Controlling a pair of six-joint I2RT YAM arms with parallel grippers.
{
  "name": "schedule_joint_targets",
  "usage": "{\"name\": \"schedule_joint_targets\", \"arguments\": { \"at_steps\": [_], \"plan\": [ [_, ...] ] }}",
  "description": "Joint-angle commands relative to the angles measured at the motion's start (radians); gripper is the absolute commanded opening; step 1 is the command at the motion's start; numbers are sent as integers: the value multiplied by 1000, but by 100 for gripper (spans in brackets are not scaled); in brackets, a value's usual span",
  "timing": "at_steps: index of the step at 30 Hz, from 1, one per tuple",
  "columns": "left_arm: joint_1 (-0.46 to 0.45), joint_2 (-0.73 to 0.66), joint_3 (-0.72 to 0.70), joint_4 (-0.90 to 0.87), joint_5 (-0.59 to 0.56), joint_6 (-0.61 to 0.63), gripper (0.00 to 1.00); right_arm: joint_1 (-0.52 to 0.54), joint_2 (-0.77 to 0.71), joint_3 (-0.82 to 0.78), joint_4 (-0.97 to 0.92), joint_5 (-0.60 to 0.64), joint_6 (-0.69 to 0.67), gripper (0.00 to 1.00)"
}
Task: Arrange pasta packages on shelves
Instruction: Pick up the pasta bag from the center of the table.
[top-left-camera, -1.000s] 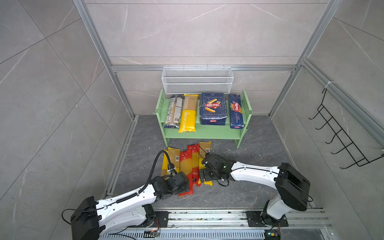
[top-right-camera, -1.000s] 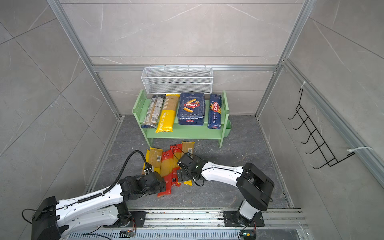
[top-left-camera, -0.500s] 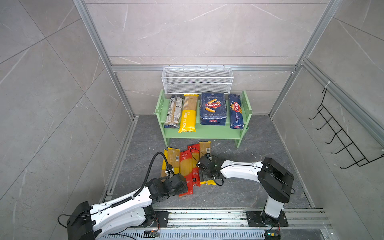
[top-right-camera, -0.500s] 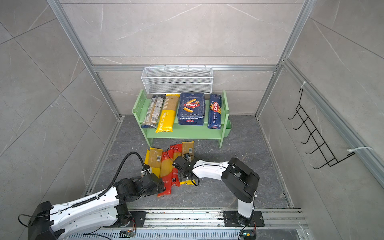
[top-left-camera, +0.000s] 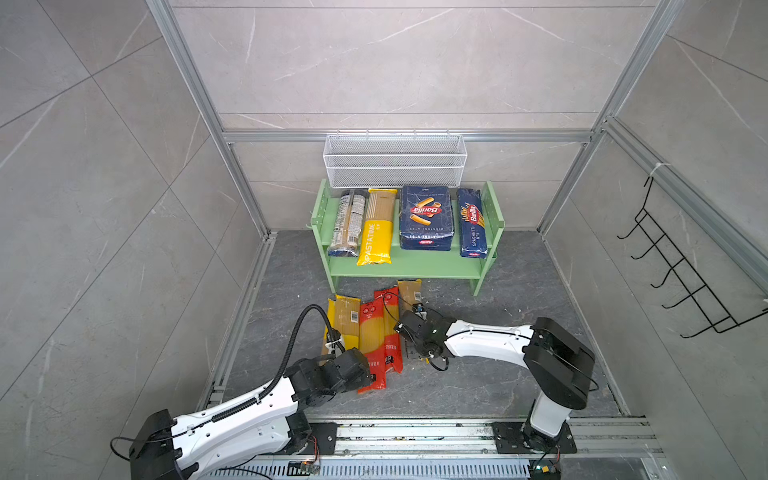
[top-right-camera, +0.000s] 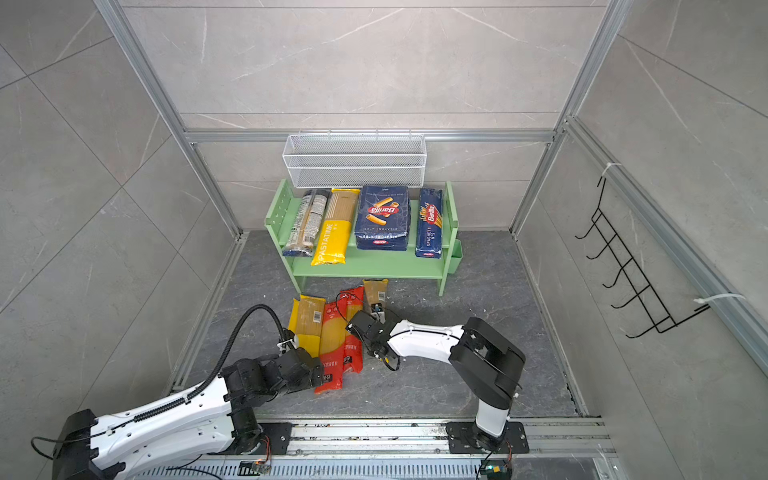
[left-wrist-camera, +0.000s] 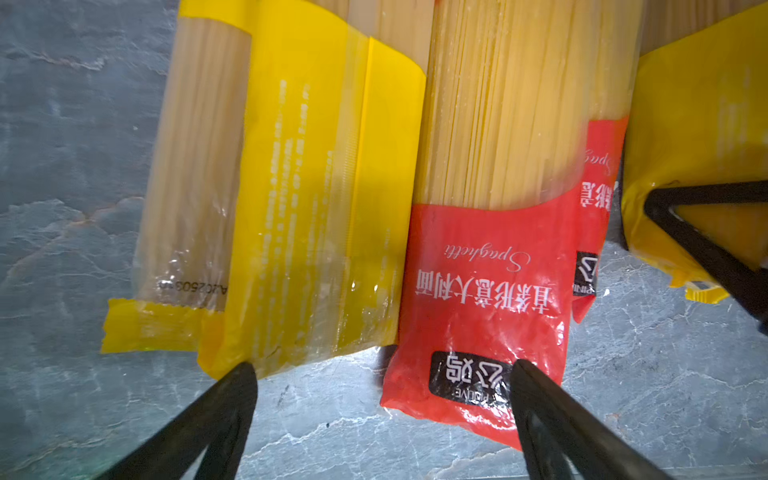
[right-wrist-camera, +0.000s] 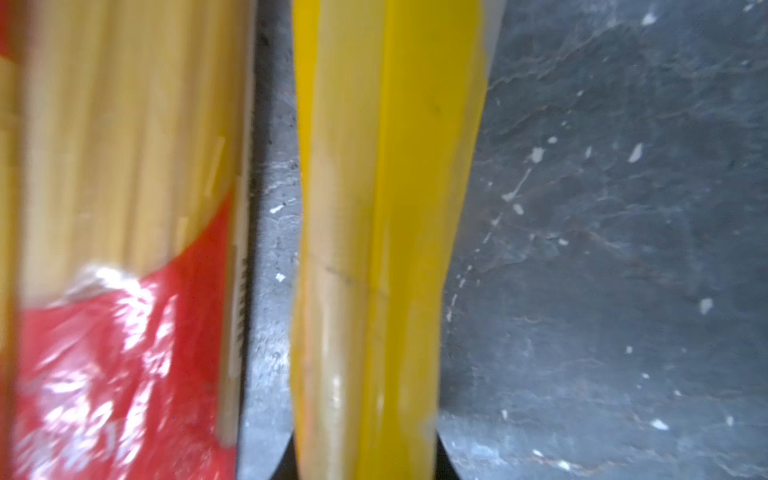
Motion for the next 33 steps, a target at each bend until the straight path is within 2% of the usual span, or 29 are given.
{"name": "schedule_joint_targets", "arguments": {
  "at_steps": [1, 5, 18, 33],
  "plan": [
    [-1, -4, 31, -76, -56, -7, 97, 8, -23, -115, -51, -55, 15, 0],
    [-1, 7, 52, -92, -65, 3, 97, 14, -109, -196, -24, -61, 32, 0],
    [0, 10, 123, -154, -92, 12, 97, 76, -373, -290, -130, 29, 89, 0],
    [0, 38, 156, -157, -107, 28, 97, 125, -621, -289, -280, 117, 123, 0]
  ]
}}
